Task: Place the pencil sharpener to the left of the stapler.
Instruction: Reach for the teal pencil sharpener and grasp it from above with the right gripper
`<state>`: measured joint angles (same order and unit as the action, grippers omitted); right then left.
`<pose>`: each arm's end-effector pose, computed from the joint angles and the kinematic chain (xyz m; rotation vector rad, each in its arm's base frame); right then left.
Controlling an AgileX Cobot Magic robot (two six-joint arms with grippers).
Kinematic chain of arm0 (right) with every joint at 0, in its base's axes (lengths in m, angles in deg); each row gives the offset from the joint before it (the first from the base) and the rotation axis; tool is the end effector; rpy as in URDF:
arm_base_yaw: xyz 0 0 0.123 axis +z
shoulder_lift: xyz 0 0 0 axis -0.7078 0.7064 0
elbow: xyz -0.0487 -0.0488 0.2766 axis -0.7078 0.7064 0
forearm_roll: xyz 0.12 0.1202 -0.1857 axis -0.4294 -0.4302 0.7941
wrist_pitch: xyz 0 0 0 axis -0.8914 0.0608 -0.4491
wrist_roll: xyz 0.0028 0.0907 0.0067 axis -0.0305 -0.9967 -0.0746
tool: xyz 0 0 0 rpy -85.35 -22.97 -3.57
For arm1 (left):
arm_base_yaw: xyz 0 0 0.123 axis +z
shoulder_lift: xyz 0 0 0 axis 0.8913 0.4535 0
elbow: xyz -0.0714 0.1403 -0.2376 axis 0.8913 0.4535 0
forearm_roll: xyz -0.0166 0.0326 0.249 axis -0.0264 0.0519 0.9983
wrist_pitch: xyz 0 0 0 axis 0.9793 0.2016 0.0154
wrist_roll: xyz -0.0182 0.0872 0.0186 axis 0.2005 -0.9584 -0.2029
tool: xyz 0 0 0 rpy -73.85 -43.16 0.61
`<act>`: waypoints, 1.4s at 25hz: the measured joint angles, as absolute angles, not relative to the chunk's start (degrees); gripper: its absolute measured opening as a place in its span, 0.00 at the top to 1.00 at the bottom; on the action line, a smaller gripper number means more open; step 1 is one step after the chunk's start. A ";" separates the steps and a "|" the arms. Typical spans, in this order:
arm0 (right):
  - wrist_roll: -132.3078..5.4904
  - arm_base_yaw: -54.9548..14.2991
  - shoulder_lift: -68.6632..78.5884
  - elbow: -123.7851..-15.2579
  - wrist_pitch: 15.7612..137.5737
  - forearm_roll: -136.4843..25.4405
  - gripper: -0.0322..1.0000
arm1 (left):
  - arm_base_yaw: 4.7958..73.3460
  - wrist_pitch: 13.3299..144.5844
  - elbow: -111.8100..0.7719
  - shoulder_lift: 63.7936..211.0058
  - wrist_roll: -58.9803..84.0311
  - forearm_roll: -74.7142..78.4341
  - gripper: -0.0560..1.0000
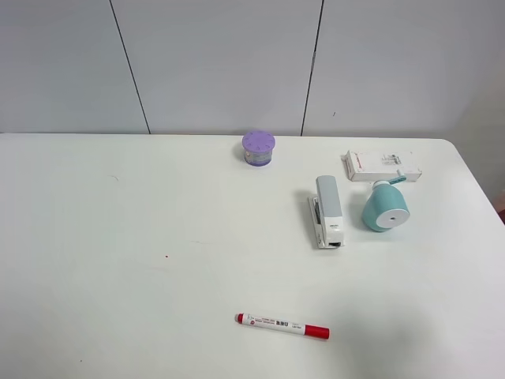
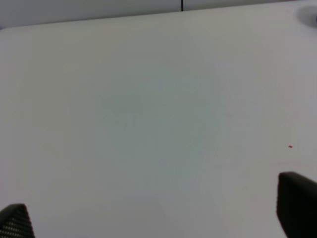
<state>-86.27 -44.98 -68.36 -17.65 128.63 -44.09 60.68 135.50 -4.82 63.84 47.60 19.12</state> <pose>-0.0050 -0.0050 0.2752 0.0017 2.0532 -0.0734 -0.0062 0.0055 0.2791 0.0204 2.0249 0.0412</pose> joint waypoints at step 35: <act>-86.63 -44.98 -64.45 -17.98 129.28 -44.09 0.01 | 60.68 135.50 -4.82 63.84 47.60 19.12 0.01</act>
<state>-86.63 -44.98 -64.45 -17.98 129.28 -44.09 60.68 135.50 -4.82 63.84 47.60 19.12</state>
